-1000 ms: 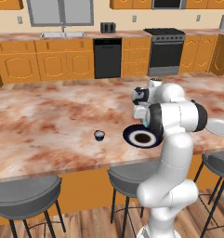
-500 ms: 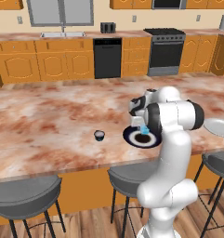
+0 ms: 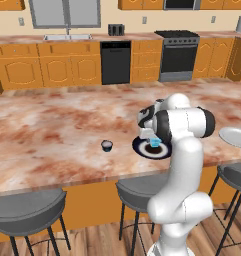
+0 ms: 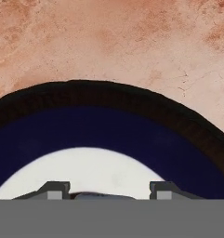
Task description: Place two yogurt containers on each plate.
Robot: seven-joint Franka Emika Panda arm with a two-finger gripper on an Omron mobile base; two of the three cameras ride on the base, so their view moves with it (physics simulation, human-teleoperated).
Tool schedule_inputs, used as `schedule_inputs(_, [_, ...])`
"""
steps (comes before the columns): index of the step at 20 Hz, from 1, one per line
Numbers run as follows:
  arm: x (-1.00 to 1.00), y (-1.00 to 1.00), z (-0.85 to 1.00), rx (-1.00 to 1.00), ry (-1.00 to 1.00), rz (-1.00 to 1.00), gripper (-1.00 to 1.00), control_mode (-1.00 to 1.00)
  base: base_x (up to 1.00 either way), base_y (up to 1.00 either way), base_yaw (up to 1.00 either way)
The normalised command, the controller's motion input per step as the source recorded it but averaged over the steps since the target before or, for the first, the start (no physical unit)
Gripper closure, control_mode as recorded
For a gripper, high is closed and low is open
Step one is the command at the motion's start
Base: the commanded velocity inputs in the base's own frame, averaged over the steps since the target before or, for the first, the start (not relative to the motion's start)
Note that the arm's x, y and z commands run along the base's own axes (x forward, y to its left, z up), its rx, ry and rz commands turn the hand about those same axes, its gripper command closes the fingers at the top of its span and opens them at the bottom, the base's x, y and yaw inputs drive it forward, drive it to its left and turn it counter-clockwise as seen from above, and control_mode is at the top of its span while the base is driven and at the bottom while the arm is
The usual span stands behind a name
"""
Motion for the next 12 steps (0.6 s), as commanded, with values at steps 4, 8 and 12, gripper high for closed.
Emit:
schedule_inputs(4, [0.06, 0.01, -0.24, 0.0, 0.0, 0.0, -1.0, -1.0, 0.0, 0.0, 0.0])
schedule_inputs(8, [-0.06, 0.02, 0.06, 0.0, 0.04, -0.01, -1.0, -1.0, 0.0, 0.0, 0.0])
schedule_inputs(12, [0.0, 0.04, 0.05, -0.02, 0.07, -0.05, -1.0, -1.0, 0.0, 0.0, 0.0])
